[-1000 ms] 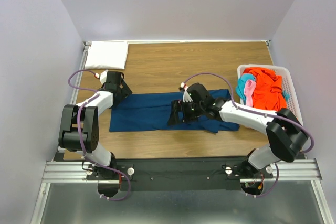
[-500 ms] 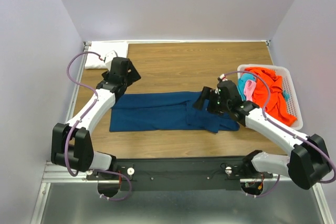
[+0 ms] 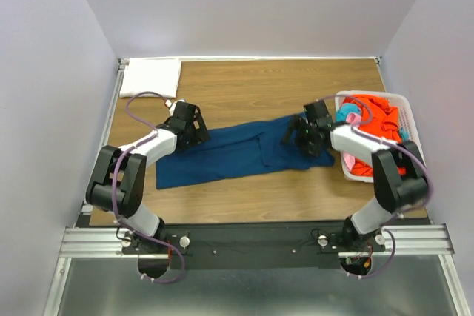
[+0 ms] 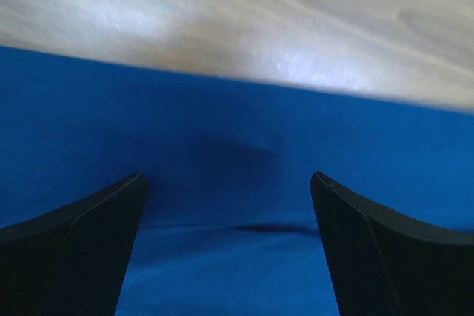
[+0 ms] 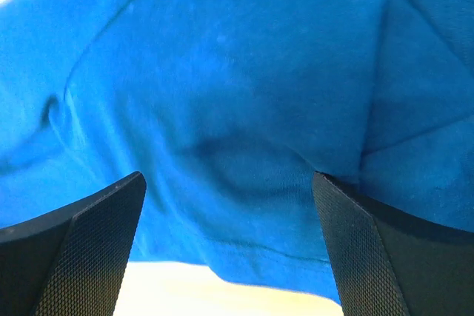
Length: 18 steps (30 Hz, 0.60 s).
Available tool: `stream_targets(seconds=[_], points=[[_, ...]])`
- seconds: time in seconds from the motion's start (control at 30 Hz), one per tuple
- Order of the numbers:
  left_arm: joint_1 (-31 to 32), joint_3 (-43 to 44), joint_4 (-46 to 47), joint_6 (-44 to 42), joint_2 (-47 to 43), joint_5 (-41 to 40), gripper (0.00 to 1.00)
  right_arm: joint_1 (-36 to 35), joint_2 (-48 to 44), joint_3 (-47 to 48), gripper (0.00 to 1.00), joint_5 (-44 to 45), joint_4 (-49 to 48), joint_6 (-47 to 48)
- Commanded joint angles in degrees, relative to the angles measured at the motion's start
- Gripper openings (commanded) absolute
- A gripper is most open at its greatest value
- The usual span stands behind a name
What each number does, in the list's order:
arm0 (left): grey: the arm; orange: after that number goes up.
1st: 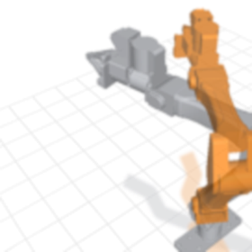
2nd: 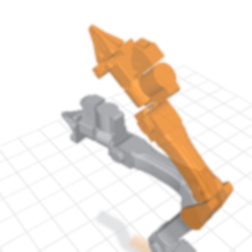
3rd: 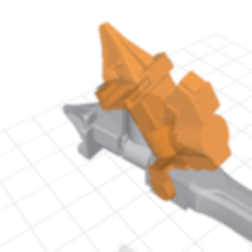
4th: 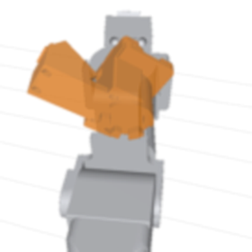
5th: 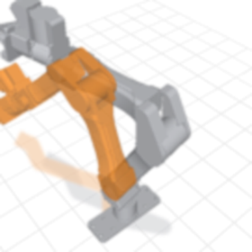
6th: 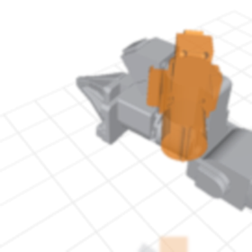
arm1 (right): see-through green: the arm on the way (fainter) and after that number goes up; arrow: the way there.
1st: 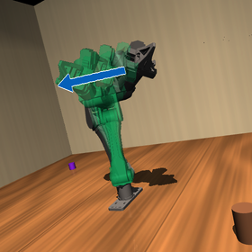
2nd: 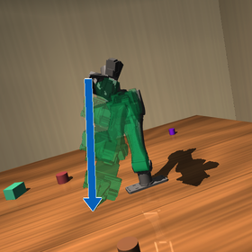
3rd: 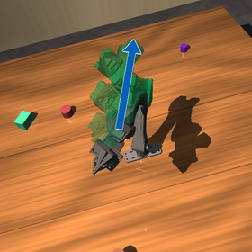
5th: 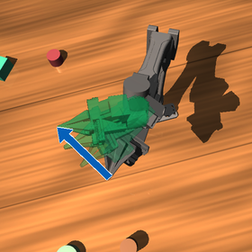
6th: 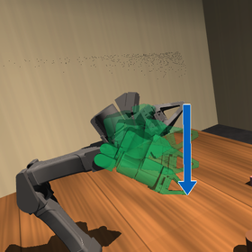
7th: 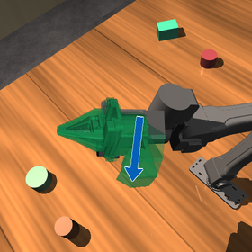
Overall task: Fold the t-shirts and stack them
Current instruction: Fold the tshirt
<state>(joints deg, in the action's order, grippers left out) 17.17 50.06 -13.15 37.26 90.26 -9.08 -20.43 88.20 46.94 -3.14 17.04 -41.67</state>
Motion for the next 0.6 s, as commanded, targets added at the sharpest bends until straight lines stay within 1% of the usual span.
stream_targets(seconds=[0.0,0.03,0.07,0.1,0.13,0.17,0.27,0.3,0.37,0.4,0.43,0.5,0.53,0.57], points=[[1.29,-3.03,2.42,-0.70,-0.08,3.10,0.98,2.14,11.44,8.05,1.00,1.99,-2.01,7.29],[1.64,-4.61,2.42,-0.43,-0.17,3.37,0.98,2.23,13.90,10.78,1.00,1.99,-2.01,8.70],[2.16,-6.10,2.42,0.09,-0.34,4.41,0.98,2.58,19.06,16.20,1.00,0.51,-2.01,10.80],[2.17,-6.81,2.42,0.10,-0.43,4.95,0.98,2.84,21.37,18.78,1.00,-0.20,-2.01,11.69],[3.30,-7.34,2.34,0.27,-0.52,5.39,0.98,3.11,24.18,21.41,1.00,-0.81,-1.92,12.40],[3.92,-7.87,2.25,1.06,-0.87,5.83,0.98,3.63,28.82,27.18,1.00,-2.04,-1.92,14.23],[7.61,-9.98,1.99,2.73,-1.84,6.44,0.98,4.16,35.53,35.39,1.00,-5.47,-1.75,18.18],[8.66,-10.42,2.16,4.04,-2.10,6.88,0.98,4.25,39.64,40.72,1.00,-6.35,-1.57,19.33],[10.94,-11.30,2.51,5.28,-2.54,7.50,0.98,4.34,43.35,45.85,1.00,-8.01,-0.96,20.13],[12.78,-11.39,2.69,6.94,-2.37,8.11,0.98,4.25,46.67,51.79,1.00,-9.42,-0.69,21.27],[13.67,-11.57,2.77,8.08,-2.11,8.20,0.98,4.25,48.62,54.37,1.00,-11.43,0.18,21.63],[16.30,-12.00,3.39,10.37,-2.28,8.20,0.98,4.25,51.70,60.17,1.00,-11.37,0.80,21.81],[17.19,-12.53,3.57,12.64,-2.63,8.03,0.98,4.34,55.37,65.86,1.00,-11.28,1.67,21.63],[17.98,-12.80,3.57,13.80,-2.98,7.68,0.98,4.25,57.06,68.61,1.00,-11.28,2.38,21.37]])
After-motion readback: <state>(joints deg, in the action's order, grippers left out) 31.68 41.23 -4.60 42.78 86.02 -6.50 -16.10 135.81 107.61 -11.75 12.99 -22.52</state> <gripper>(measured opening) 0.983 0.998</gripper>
